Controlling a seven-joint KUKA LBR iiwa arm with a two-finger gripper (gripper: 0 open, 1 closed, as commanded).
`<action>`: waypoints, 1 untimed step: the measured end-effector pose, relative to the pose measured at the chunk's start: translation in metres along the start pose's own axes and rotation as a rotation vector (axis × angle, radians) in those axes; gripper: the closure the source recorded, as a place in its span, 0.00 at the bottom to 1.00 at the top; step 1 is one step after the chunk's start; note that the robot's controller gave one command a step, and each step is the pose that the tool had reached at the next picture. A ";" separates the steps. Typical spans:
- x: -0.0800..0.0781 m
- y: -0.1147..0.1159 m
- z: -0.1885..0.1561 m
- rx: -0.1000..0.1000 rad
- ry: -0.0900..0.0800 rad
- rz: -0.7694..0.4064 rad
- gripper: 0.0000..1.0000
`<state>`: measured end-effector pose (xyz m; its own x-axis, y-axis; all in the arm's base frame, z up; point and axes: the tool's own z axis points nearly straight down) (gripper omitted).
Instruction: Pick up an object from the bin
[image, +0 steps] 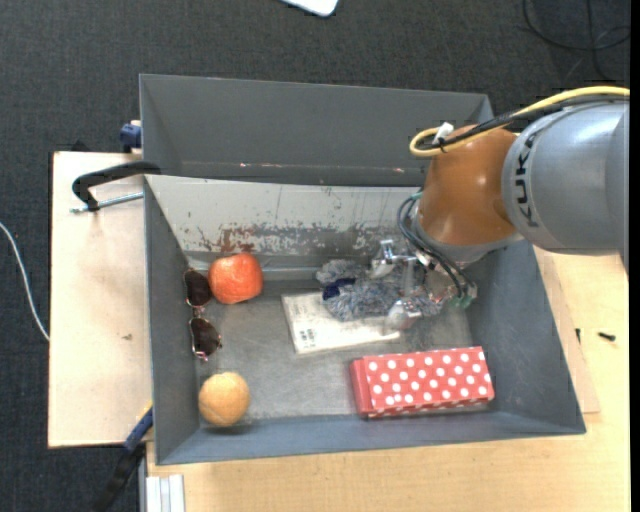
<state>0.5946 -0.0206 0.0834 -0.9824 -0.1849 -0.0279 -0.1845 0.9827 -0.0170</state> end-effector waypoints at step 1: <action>0.000 0.000 -0.002 -0.002 0.001 0.001 1.00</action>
Offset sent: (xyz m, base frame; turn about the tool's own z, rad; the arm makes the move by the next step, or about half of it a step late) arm 0.0000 -0.0001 0.0398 0.0002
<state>0.5947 -0.0209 0.0856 -0.9826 -0.1839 -0.0266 -0.1835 0.9829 -0.0155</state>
